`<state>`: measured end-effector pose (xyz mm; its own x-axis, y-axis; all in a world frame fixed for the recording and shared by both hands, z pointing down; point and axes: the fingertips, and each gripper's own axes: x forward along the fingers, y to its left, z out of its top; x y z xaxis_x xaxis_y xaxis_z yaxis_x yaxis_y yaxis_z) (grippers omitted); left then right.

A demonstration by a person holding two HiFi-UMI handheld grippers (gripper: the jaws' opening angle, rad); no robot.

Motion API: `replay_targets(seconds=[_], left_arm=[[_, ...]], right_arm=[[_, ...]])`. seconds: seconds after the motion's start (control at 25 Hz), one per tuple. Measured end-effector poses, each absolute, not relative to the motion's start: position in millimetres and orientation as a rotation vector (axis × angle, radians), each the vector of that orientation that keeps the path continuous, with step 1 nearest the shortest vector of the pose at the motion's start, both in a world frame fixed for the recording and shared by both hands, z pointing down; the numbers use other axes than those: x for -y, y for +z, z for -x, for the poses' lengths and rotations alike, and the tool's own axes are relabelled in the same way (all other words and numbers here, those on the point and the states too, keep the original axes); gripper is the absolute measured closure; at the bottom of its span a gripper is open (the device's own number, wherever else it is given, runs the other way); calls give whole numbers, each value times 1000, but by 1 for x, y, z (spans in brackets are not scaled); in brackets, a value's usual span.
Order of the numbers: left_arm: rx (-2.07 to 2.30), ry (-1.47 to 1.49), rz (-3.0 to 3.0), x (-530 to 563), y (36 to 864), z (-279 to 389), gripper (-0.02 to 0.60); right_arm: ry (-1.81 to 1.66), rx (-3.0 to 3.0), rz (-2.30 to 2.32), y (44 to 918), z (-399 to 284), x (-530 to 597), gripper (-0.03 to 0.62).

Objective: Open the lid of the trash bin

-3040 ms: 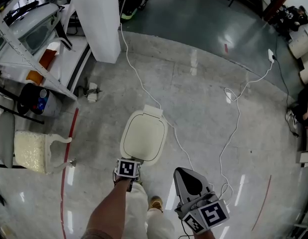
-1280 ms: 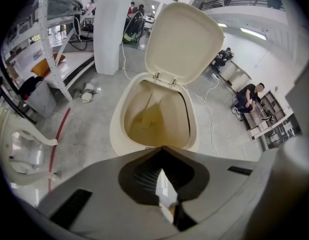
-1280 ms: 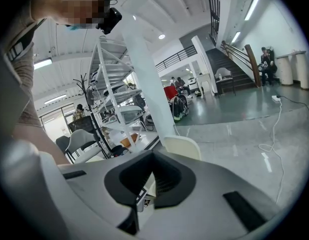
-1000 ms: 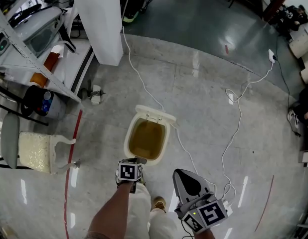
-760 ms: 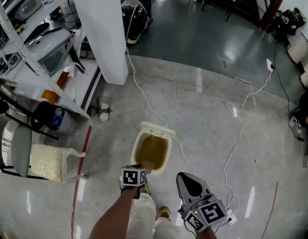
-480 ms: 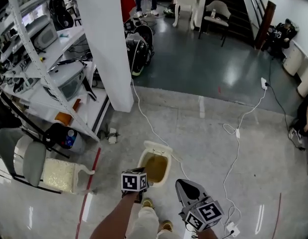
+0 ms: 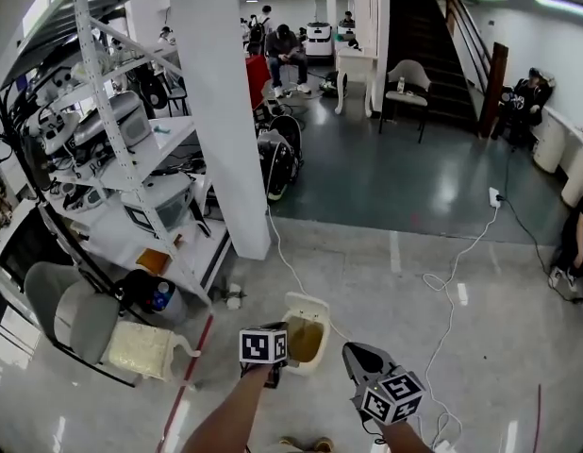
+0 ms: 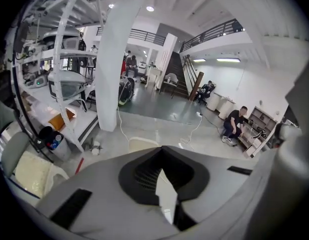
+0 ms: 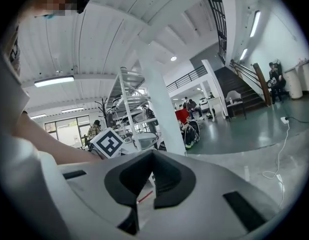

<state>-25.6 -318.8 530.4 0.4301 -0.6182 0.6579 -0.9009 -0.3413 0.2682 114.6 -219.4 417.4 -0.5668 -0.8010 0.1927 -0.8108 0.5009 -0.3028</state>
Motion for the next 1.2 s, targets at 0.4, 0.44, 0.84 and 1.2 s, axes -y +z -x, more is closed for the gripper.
replay_targets(seconds=[0.4, 0.44, 0.84, 1.2], left_arm=[[1372, 442, -2273, 264, 429, 35, 583], [1379, 414, -2301, 256, 415, 35, 583], [1361, 166, -2488, 159, 325, 40, 584], [1448, 58, -2563, 121, 323, 44, 583]], right_arm=[[499, 2740, -1405, 388, -87, 181, 560], [486, 2743, -1403, 383, -86, 177, 560], [317, 2772, -1393, 326, -87, 139, 560], [186, 2799, -1466, 306, -84, 125, 562]])
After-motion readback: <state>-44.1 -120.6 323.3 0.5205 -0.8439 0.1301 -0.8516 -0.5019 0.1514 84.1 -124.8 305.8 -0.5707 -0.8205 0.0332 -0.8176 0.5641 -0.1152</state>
